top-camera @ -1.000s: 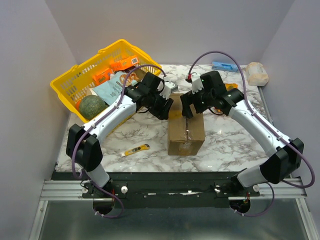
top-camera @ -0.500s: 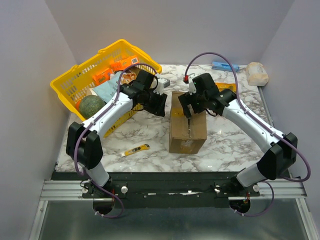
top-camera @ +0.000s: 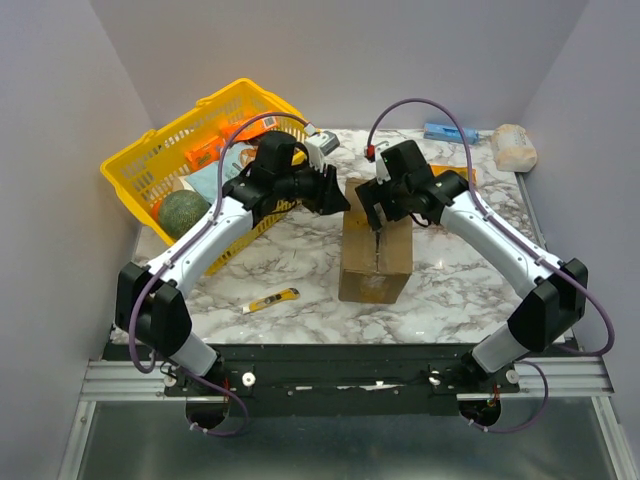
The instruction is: Unpack the express box
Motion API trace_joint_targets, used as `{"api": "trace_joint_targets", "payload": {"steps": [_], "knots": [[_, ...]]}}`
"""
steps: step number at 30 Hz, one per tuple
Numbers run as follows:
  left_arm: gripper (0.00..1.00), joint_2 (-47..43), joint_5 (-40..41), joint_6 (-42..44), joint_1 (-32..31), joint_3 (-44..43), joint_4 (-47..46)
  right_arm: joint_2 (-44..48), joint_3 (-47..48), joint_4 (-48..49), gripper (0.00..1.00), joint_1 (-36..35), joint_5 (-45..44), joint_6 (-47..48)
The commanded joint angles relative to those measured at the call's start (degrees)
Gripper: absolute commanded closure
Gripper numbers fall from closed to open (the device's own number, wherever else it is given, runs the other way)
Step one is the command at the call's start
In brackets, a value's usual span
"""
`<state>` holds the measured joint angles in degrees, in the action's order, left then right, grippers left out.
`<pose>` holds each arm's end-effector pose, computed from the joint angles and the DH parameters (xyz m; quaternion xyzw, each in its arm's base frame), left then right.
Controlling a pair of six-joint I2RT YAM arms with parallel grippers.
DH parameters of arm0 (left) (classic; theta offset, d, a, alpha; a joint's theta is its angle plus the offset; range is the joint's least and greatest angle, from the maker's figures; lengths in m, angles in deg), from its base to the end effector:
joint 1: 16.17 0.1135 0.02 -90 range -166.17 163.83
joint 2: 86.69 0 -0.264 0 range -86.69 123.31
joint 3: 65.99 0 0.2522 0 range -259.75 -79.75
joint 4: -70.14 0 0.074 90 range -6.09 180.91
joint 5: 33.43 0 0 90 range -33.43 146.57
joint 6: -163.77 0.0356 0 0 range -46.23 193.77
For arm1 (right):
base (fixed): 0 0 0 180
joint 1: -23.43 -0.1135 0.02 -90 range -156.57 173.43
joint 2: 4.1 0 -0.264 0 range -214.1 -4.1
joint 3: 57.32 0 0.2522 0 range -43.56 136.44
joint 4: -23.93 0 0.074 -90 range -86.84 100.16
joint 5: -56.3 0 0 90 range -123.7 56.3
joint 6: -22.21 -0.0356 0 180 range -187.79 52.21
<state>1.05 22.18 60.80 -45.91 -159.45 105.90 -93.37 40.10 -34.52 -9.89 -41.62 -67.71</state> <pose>0.2939 -0.1911 0.3507 0.2668 0.7971 -0.4123 0.3513 0.2835 0.1805 0.3292 -0.2472 0.9055 0.0346 0.3432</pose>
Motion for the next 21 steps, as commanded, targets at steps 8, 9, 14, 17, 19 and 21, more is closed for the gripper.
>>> {"api": "trace_joint_targets", "payload": {"steps": [8,9,14,17,19,21], "knots": [[0.62,9.54,-8.15,-7.68,-0.23,1.57,-10.05,-0.11,2.48,-4.88,0.0,0.54,-3.59,3.61],[0.63,10.16,-8.32,-8.03,-0.23,1.57,-9.35,-0.11,1.95,-4.88,0.0,0.54,-3.68,3.53],[0.64,12.27,-6.04,-7.16,-0.32,3.15,-8.38,1.2,1.94,-4.71,0.0,0.54,-5.09,1.68],[0.64,13.15,-4.99,-6.36,-0.32,2.97,-6.18,1.73,4.84,-5.67,0.0,0.54,-3.59,1.68],[0.64,13.33,-4.54,-6.36,-0.32,3.41,-6.27,1.65,4.94,-5.76,0.0,0.54,-3.41,2.55],[0.64,13.42,-4.63,-6.36,-0.32,3.5,-6.18,0.51,4.15,-5.33,0.0,0.54,-3.41,2.91]]}}
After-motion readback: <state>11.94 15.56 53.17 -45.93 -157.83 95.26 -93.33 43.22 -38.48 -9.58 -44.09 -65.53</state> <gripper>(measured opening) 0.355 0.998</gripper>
